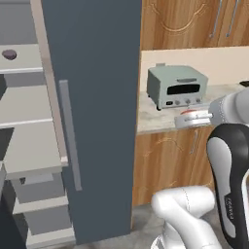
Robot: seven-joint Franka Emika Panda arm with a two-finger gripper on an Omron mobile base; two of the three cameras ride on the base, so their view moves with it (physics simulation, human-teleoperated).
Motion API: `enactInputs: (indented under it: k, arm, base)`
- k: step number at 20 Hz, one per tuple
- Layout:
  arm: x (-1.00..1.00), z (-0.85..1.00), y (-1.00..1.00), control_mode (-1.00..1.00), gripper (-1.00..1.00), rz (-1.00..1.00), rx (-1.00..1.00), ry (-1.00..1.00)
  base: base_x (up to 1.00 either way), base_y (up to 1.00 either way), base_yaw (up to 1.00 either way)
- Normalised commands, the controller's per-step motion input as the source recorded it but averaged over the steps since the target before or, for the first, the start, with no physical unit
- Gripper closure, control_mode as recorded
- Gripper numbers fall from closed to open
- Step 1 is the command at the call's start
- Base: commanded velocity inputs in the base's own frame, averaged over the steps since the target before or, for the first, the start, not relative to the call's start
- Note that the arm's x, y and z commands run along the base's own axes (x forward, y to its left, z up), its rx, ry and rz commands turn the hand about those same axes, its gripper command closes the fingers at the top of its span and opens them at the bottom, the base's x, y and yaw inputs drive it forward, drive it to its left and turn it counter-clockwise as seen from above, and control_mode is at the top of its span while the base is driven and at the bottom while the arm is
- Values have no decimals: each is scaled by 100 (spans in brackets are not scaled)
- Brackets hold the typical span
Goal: Take the squash and eggplant out of the freezer and place them in the tupperware container on the counter. Then put the tupperware containing the vegetables back in the freezer.
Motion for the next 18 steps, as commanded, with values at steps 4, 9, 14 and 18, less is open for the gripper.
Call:
enactInputs:
  k: [4,9,14,18]
  arm:
    - [0,0,0,100,100,0,0,0]
    - [0,0,0,100,100,0,0,0]
    - [0,0,0,100,100,0,0,0]
    - [0,0,0,100,100,0,0,0]
  base:
    - [16,-100,0]
    - [39,-100,0]
    - [89,-100,0]
    - [96,-100,0]
